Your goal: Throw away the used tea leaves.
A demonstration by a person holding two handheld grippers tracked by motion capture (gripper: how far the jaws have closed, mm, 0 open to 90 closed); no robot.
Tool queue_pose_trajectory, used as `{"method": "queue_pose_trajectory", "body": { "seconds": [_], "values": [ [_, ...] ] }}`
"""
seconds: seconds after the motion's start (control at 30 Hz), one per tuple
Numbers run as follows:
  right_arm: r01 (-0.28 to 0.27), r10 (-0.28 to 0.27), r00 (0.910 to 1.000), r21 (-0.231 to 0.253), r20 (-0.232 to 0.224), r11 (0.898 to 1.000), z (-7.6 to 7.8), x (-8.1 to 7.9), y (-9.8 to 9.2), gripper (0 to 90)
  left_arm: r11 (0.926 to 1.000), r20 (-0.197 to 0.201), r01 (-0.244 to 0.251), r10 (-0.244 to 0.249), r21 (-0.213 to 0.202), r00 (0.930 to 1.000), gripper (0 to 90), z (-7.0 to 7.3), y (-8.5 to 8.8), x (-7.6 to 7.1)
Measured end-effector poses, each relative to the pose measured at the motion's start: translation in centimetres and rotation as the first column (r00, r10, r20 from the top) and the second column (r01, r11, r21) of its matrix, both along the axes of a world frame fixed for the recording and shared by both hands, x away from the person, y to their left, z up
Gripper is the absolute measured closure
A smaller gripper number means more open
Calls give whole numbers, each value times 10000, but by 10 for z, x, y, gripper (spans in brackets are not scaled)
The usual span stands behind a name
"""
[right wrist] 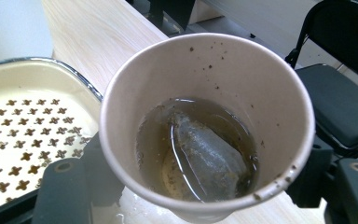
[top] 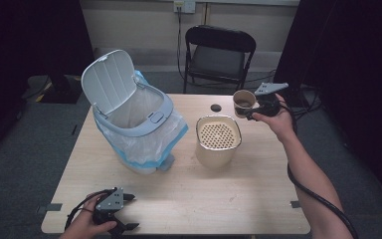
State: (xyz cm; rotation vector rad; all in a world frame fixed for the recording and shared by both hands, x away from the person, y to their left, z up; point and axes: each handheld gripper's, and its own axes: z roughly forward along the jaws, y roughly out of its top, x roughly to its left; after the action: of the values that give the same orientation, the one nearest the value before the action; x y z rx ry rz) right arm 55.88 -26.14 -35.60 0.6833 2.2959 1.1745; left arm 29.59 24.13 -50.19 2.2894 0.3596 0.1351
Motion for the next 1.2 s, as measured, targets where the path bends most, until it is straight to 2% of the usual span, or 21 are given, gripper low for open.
{"method": "queue_pose_trajectory", "body": {
  "seconds": [0.27, 0.47, 0.6, 0.73, 0.83, 0.9, 0.97, 1.0, 1.03, 1.07, 1.1, 1.13, 1.17, 1.2],
  "values": [
    [5, 29, 9991, -792, 420, 9969, 4, -3, 10, 290, 10000, 2, 0, 0, 19, 10000, 91, 0, 0, 0],
    [-60, 116, 9984, -1010, 548, 9949, 10, -4, 16, 291, 10000, -2, -8, 8, 8, 10000, 91, 0, 0, 0],
    [-9, 136, 9955, -1339, 938, 9910, 13, -5, 19, 292, 10000, 2, -7, 7, 6, 10000, 91, 0, 0, 0],
    [96, 199, 9889, -1969, 1476, 9804, 15, -7, 24, 295, 10000, -2, -13, 13, 52, 10000, 91, 0, 0, 0],
    [232, 252, 9816, -2496, 1892, 9681, 15, -10, 29, 297, 10000, -8, -15, 15, 51, 10000, 90, 0, 0, 0],
    [315, 367, 9739, -2934, 2240, 9555, 16, -13, 34, 299, 10000, -5, -12, 12, 56, 10000, 90, 0, 0, 0],
    [358, 600, 9640, -3501, 2589, 9360, 16, -16, 39, 300, 10000, -11, -11, 12, 51, 10000, 90, 0, 0, 0],
    [344, 695, 9617, -3683, 2652, 9291, 16, -17, 41, 300, 10000, -5, -12, 12, 54, 10000, 90, 0, 0, 0],
    [331, 829, 9585, -3953, 2727, 9180, 16, -19, 44, 299, 10000, -5, -12, 12, 54, 10000, 90, 0, 0, 0],
    [331, 829, 9585, -3953, 2727, 9180, 16, -19, 44, 299, 10000, -6, -15, 15, 52, 10000, 90, 0, 0, 0],
    [282, 1053, 9534, -4308, 2829, 9020, 15, -21, 49, 300, 10000, -5, -16, 16, 53, 10000, 90, 0, 0, 0],
    [264, 1119, 9524, -4422, 2836, 8965, 15, -22, 50, 300, 10000, -6, -11, 11, 57, 10000, 90, 0, 0, 0],
    [319, 1229, 9474, -4691, 2955, 8826, 14, -23, 53, 300, 10000, -5, -14, 14, 56, 10000, 90, 0, 0, 0],
    [319, 1229, 9474, -4691, 2955, 8826, 14, -23, 53, 300, 10000, -5, -14, 14, 56, 10000, 90, 0, 0, 0]
  ]
}}
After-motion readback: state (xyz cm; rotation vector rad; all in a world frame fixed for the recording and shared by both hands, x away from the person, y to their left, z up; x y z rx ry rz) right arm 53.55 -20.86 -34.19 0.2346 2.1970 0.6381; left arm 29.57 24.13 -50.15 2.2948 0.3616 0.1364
